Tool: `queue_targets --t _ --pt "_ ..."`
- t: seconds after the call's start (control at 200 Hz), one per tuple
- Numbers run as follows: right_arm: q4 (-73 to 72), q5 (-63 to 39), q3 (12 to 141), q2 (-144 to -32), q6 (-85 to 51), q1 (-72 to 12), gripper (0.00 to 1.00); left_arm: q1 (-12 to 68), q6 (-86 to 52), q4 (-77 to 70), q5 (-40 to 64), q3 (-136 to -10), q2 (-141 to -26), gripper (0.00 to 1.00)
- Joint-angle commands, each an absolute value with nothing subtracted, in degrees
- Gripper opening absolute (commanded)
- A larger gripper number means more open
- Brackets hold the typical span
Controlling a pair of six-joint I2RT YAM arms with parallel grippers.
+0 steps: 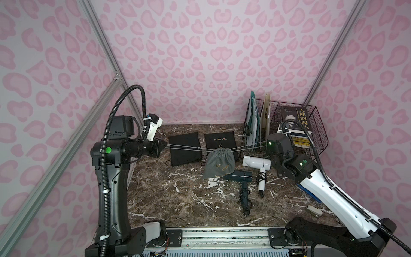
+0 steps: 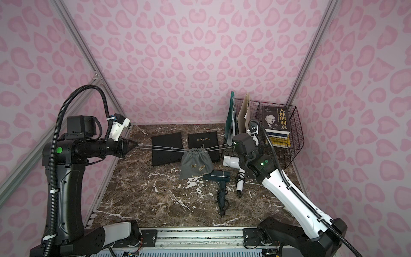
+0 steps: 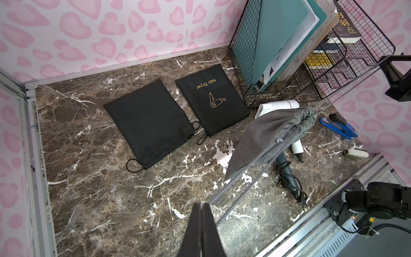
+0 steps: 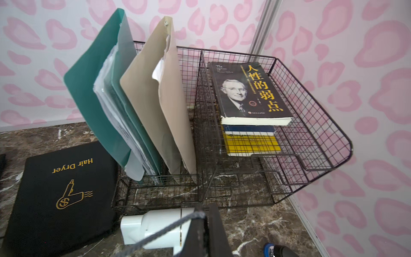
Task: Pack away hair dryers
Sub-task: Pull the drawstrings on both sides of the drawstring bag, then place the drawstrings on both sides at the center of the board.
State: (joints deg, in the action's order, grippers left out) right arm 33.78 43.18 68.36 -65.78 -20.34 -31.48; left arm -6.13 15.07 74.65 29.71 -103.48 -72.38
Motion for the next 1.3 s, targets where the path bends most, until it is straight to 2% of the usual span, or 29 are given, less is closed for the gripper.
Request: queue_targets --t 0.0,0.29,0.665,0.795,0.96,1.295 --pt "33.2 47.2 67.4 -64.7 -18.5 -29.6 0.00 -7.3 16.5 72.2 26.9 -103.2 -72.2 0.02" --pt "32.7 46.2 65.9 -61.7 -17.0 -25.6 0.00 -11.5 16.6 72.2 29.5 -103.6 -72.2 0.02" --pt "31.9 42.4 69.0 -62.9 -15.4 -26.2 0.00 -11.9 17.0 72.8 31.7 -106.5 -72.5 0.02" --pt "31.6 40.9 71.4 -63.9 -15.0 -29.8 0.00 -11.9 16.6 73.2 32.8 -109.2 -72.9 0.02" --pt "33.2 43.6 76.8 -67.9 -15.7 -39.8 0.00 -11.9 14.4 71.5 35.1 -109.8 -71.7 0.02" --pt "34.9 43.7 87.9 -76.8 -15.2 -52.9 0.00 -11.9 13.1 75.7 36.2 -123.7 -75.1 0.02"
